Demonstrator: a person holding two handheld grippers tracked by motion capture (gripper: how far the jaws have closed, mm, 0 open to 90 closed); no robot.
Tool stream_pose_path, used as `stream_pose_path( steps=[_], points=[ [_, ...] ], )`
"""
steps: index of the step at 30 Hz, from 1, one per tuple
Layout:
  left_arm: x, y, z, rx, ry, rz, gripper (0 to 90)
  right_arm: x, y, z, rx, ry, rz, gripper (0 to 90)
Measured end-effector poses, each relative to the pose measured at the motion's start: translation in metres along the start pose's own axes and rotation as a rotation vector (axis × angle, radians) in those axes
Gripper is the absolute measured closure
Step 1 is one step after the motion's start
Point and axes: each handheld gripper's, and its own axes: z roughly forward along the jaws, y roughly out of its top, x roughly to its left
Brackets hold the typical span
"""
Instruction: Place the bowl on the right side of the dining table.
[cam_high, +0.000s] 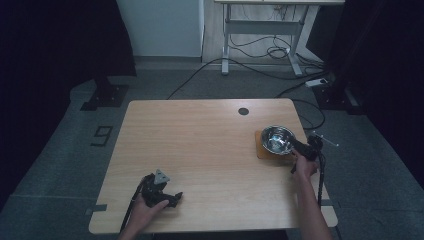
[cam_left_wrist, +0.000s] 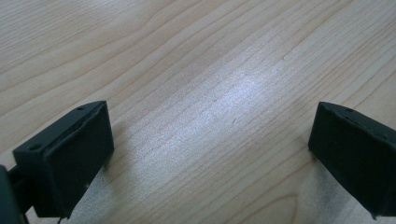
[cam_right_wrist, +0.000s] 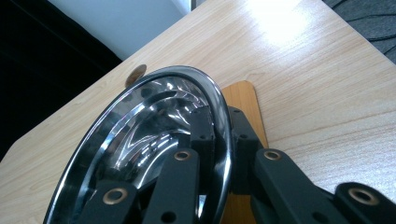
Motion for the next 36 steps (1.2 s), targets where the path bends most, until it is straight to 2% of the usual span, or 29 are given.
stream_pose_path(
  steps=[5,11,19,28,31,32,33,34,35,36],
  points=[
    [0.0,0.0,0.0,0.0,0.0,0.0,0.0,-0.003,-0.003,0.006,0.015,-0.023,-0.02,83.6],
    [0.0,0.0,0.0,0.0,0.0,0.0,0.0,-0.006,-0.007,0.009,0.011,-0.015,-0.007,83.3],
    [0.0,0.0,0.0,0.0,0.0,0.0,0.0,-0.003,-0.011,0.013,0.009,-0.047,-0.079,79.8],
    [0.0,0.0,0.0,0.0,0.0,0.0,0.0,-0.002,-0.012,0.013,0.014,-0.053,-0.099,77.5],
    [0.0,0.0,0.0,0.0,0.0,0.0,0.0,-0.002,-0.012,0.013,0.018,-0.057,-0.107,72.5],
    [0.0,0.0,0.0,0.0,0.0,0.0,0.0,-0.001,-0.012,0.012,0.018,-0.06,-0.114,68.1],
    [0.0,0.0,0.0,0.0,0.0,0.0,0.0,0.0,-0.012,0.011,0.01,-0.075,-0.133,58.0],
    [0.0,0.0,0.0,0.0,0.0,0.0,0.0,0.0,-0.012,0.011,0.01,-0.075,-0.133,58.0],
    [0.0,0.0,0.0,0.0,0.0,0.0,0.0,0.003,-0.01,0.007,-0.009,-0.098,-0.142,50.9],
    [0.0,0.0,0.0,0.0,0.0,0.0,0.0,0.003,-0.01,0.007,-0.009,-0.098,-0.142,50.9]
  ],
)
